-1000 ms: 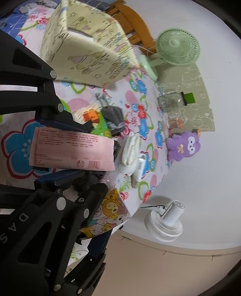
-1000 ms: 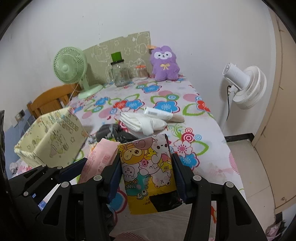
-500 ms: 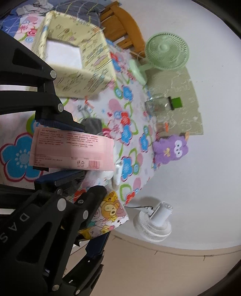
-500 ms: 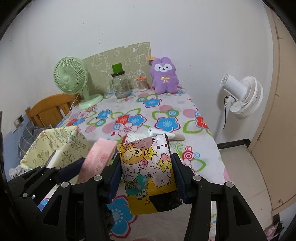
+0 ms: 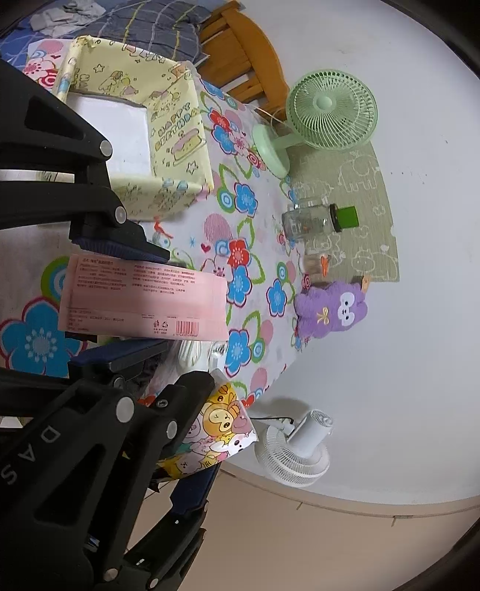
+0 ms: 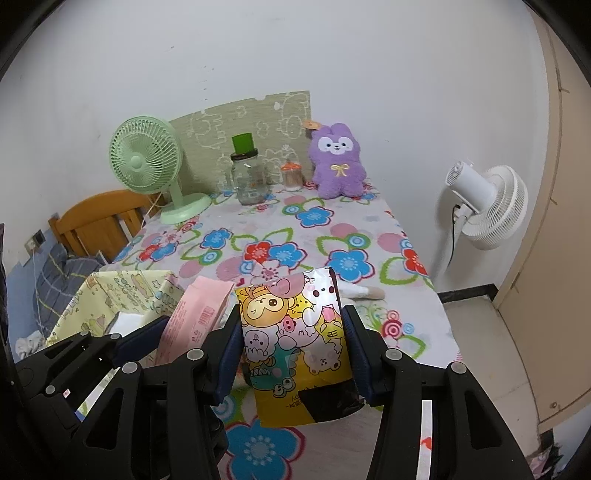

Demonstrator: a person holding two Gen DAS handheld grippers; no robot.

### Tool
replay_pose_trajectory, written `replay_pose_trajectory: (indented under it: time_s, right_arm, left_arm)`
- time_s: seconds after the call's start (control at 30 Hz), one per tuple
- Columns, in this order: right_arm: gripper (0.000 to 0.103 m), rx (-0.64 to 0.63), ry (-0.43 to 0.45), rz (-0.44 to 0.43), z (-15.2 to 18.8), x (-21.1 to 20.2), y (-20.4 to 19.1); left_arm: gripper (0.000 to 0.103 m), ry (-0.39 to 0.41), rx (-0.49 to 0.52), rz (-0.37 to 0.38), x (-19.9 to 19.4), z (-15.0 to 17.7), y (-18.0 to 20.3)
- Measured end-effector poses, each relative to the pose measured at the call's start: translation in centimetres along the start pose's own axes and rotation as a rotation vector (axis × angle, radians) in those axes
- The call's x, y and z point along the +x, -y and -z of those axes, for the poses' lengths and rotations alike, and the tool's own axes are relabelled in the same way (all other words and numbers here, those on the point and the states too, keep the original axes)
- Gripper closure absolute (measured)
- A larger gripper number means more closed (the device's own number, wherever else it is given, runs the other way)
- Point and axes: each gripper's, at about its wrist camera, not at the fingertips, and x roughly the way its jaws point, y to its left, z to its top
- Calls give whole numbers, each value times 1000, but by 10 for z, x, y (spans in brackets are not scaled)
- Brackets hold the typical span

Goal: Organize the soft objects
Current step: 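Carry the pink packet with the left tool while the right tool carries the tissue pack toward the fabric box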

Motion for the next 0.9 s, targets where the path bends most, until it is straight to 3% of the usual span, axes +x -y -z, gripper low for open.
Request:
replay_pose_trajectory:
  time_s: [0.9]
  right_arm:
    - [48, -105, 16, -62, -31, 31, -101]
  left_arm:
    - [62, 2, -89, -74, -1, -6, -101]
